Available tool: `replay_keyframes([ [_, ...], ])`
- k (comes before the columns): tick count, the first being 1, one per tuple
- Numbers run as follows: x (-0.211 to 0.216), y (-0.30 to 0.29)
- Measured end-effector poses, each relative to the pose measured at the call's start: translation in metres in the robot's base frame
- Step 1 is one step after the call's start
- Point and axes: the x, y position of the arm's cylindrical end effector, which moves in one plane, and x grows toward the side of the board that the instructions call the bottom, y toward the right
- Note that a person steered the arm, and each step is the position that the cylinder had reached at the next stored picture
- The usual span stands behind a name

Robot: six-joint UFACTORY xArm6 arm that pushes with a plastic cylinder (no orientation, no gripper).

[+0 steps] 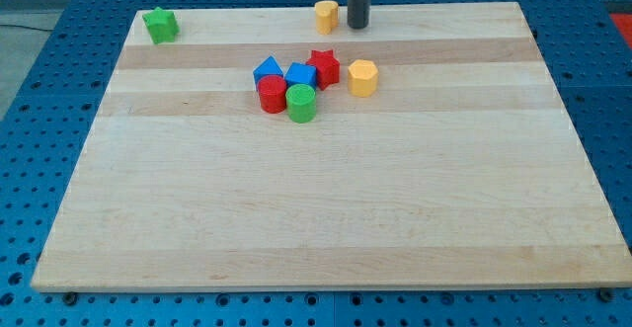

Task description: Push the red star to the top right of the board

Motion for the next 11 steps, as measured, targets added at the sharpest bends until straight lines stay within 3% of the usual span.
replay_keyframes([
  [1,-0.002,0.005],
  [2,0.009,-0.033],
  [3,0.066,-0.111],
  [4,0.108,-0.075],
  [5,0.119,-0.041],
  [7,0.177,-0.040],
  [8,0.195,-0.004],
  [10,0.149,0.053],
  [11,0.105,0.091],
])
